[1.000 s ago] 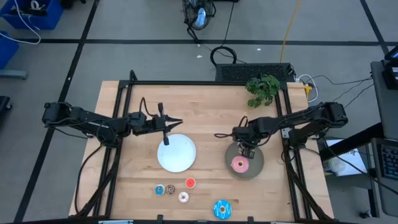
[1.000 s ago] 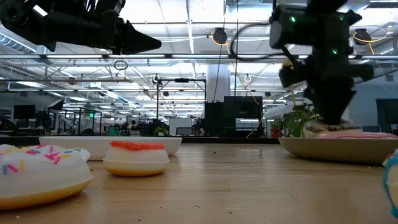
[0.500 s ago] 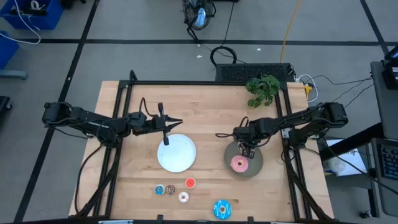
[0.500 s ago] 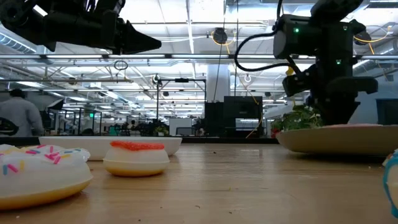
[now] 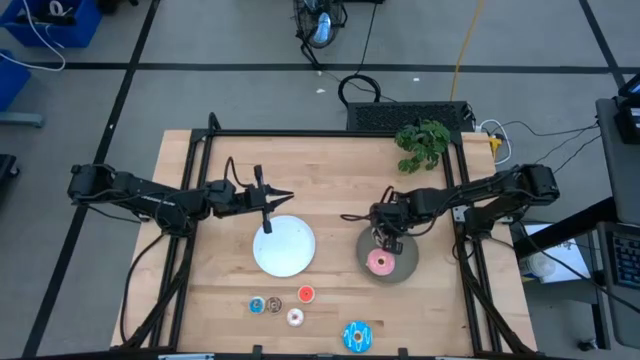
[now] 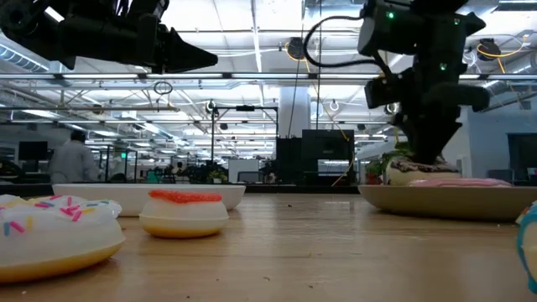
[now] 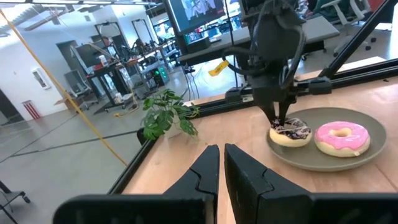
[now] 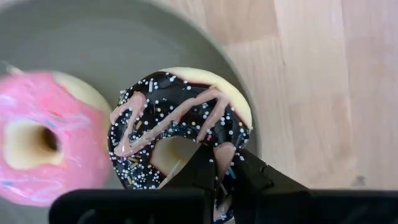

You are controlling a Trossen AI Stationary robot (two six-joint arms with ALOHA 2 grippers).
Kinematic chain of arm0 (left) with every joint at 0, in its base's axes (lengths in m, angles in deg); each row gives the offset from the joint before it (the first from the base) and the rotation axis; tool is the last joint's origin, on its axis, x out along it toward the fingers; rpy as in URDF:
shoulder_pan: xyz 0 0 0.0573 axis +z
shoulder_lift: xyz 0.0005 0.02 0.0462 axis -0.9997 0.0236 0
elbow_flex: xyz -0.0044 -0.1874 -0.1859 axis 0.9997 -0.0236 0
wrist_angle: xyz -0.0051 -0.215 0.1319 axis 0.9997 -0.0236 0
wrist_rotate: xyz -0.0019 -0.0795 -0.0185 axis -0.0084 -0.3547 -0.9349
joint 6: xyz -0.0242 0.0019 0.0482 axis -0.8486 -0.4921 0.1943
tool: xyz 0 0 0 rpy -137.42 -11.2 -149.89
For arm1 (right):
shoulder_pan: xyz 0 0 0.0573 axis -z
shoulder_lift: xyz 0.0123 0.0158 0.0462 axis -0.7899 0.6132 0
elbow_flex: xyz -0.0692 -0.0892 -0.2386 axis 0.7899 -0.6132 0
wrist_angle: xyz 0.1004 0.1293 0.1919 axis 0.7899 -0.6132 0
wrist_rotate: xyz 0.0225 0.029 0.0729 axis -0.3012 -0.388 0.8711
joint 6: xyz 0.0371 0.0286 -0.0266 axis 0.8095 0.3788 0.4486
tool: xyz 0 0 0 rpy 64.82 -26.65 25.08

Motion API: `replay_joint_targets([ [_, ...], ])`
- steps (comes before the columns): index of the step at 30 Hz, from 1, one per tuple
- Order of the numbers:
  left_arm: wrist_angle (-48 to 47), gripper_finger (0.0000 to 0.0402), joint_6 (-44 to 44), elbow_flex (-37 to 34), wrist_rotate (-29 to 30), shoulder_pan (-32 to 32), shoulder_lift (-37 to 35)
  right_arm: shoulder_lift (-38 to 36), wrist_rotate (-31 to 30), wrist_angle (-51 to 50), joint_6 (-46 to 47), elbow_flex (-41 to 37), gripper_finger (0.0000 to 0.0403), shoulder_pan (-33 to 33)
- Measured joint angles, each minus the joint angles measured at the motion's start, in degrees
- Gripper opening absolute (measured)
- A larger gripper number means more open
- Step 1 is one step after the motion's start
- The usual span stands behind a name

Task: Pick & Place donuts
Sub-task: Put the large black donut on the gray plate

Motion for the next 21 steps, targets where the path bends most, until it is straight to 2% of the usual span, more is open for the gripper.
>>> replay_joint_targets([
  [16,-0.09,0.0033,0.04,0.00,-0.04,0.00,-0.02,4.57,0.10,3.09,-2.46,0.42,0.0016,-0.34],
  [21,-0.08,0.0033,0.04,0.00,-0.04,0.00,-0.01,4.63,0.76,5.26,-2.45,0.45,0.0047,-0.36],
])
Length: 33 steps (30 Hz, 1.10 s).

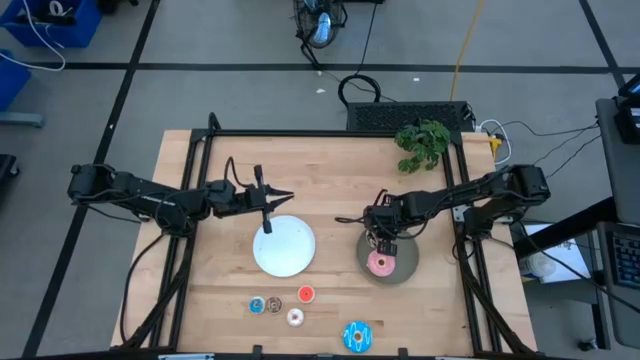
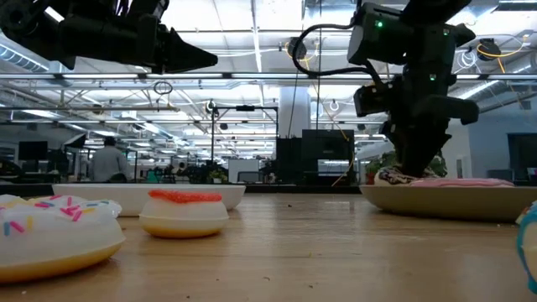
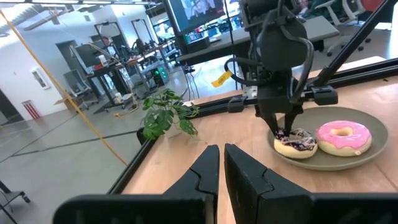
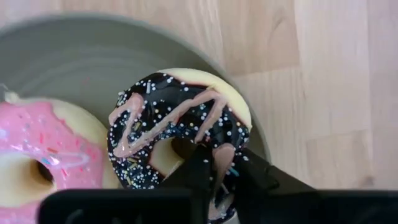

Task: Pick & Place donuts
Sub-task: Put the large black donut on the gray plate, then put the large blue donut on the gray plate

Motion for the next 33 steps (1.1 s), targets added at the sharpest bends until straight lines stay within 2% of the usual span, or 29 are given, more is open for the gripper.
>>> replay_joint_targets([
  [6,-0.01,0.0033,0.02,0.00,0.00,0.00,0.01,-0.02,2.18,-0.99,0.95,0.12,0.0145,0.02],
  [10,0.01,0.0033,0.02,0.00,0.00,0.00,0.01,-0.02,2.27,-5.55,1.54,1.48,0.0212,0.02],
  [16,0.04,0.0033,0.04,0.00,0.00,0.00,0.01,-0.07,0.65,-12.42,1.95,7.88,0.0277,0.02],
  [23,-0.08,0.0033,-0.22,0.00,-0.04,0.00,0.01,-0.04,0.71,-21.08,3.45,17.66,0.0293,-1.08],
  [26,-0.25,0.0033,-0.26,0.00,-0.04,0.00,0.01,-0.07,-0.26,-25.95,4.80,22.85,0.0285,-3.96],
  [33,-0.38,0.0033,-1.20,0.00,-0.09,-0.02,0.01,-0.06,-2.17,-27.89,9.82,33.03,0.0262,-12.79],
])
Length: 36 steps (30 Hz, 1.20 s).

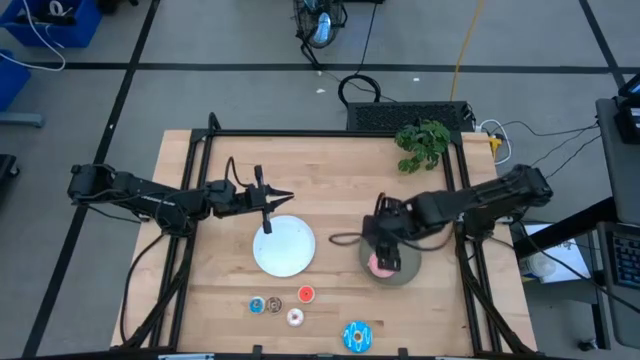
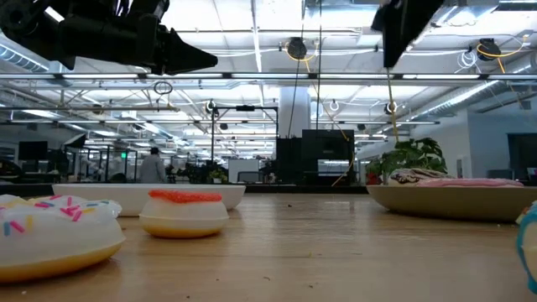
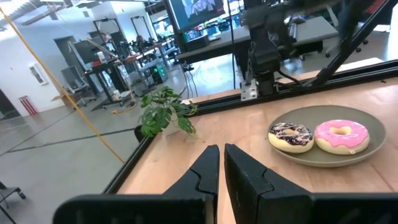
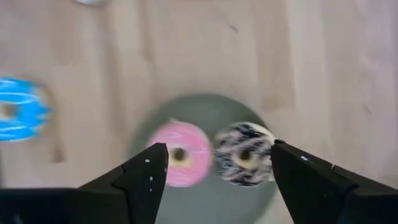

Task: Pick & Place donuts
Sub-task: Put the large blue donut on the gray plate

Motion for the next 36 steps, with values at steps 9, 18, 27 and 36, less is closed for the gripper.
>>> replay_joint_targets([
  [9,0.02,0.0033,-0.35,0.00,-0.11,0.02,0.00,0.03,-1.19,1.26,2.86,2.26,0.0256,-7.06],
  [18,0.00,0.0033,-0.46,0.00,-0.09,0.00,0.00,0.28,-9.12,5.01,0.60,2.25,0.0157,-9.58],
  [27,-0.02,0.0033,-3.45,0.00,-0.53,-0.46,-0.01,0.49,-9.38,7.27,-3.98,2.13,0.0007,-9.67],
  [36,0.71,0.0033,-5.01,0.00,-3.19,-0.53,0.00,0.49,-10.48,18.15,-7.09,-0.76,0.0003,-10.54],
])
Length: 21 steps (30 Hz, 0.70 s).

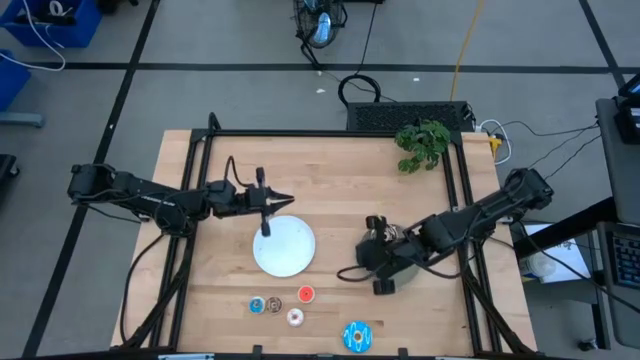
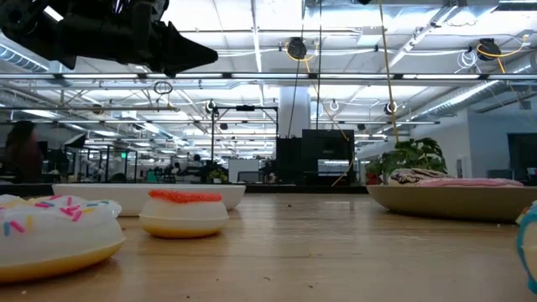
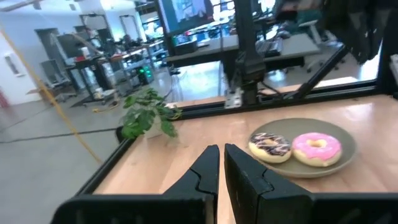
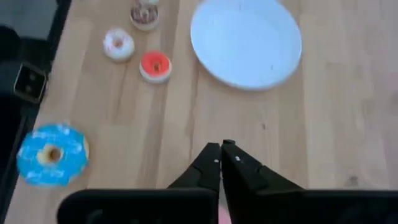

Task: Pick & Place donuts
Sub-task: Put the large blue donut on the gray plate

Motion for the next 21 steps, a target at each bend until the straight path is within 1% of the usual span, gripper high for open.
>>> replay_joint_targets([
  [2,0.58,0.0033,-0.06,0.00,-0.50,0.00,0.00,0.15,0.29,4.46,0.31,-1.48,0.0002,-0.99],
  [4,0.86,0.0033,-0.27,0.00,-0.55,0.00,-0.02,1.09,2.88,9.30,1.62,-2.89,0.0003,-1.55],
  [7,0.80,0.0033,-2.86,0.00,-1.21,0.00,-0.02,3.83,5.06,12.85,4.67,-4.08,0.0001,-2.61],
  [10,0.78,0.0033,-4.77,0.00,-2.39,-0.11,-0.02,6.97,8.69,17.04,7.07,-4.02,0.0001,-2.96],
  [14,0.60,0.0033,-5.91,0.00,-2.62,-0.48,-0.02,11.87,15.77,21.66,11.80,-3.75,0.0001,-4.10],
  [17,0.52,0.0033,-5.81,0.00,-2.60,-0.63,-0.02,15.97,19.55,19.47,14.17,-0.43,0.0000,-6.11],
  [21,0.53,0.0033,-5.35,0.00,-2.48,-0.62,-0.01,21.58,22.59,7.92,13.89,7.11,0.0000,-9.38],
])
